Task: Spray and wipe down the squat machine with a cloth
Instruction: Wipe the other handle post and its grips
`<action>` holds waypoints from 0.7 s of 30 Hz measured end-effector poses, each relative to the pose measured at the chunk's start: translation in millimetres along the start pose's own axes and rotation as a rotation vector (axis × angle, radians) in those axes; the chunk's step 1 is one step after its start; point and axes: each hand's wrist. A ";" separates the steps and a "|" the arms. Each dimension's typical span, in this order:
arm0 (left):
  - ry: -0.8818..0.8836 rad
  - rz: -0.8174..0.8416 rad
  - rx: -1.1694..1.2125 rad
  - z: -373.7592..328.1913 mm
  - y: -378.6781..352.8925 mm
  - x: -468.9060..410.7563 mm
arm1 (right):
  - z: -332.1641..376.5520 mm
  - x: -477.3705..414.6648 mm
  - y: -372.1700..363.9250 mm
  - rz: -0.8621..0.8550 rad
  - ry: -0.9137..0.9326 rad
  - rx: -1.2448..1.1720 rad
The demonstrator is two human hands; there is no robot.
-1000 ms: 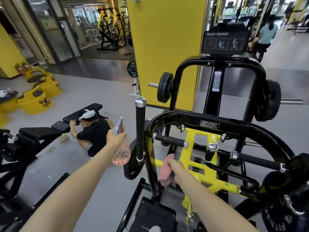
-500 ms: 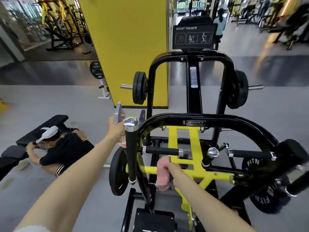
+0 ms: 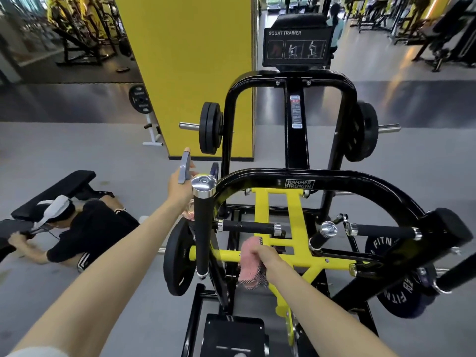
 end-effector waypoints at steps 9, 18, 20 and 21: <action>0.011 0.103 -0.296 15.6 19.0 12.4 | -2.0 -0.3 8.0 0.019 0.004 0.042; 0.128 -0.083 -0.577 35.4 39.0 73.2 | -6.9 15.0 11.9 0.089 0.026 0.081; 0.329 -0.085 -0.724 48.0 45.3 91.6 | -6.2 14.5 13.4 0.084 0.040 0.101; 0.445 -0.048 -0.756 54.9 48.2 103.3 | -7.8 15.5 14.4 0.081 0.048 0.125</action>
Point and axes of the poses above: each hand's wrist, its own x-axis away from the middle knuckle, its own y-axis out of the back of the hand, z = x × y, and after that the axes turned 4 degrees about -x, right-handed
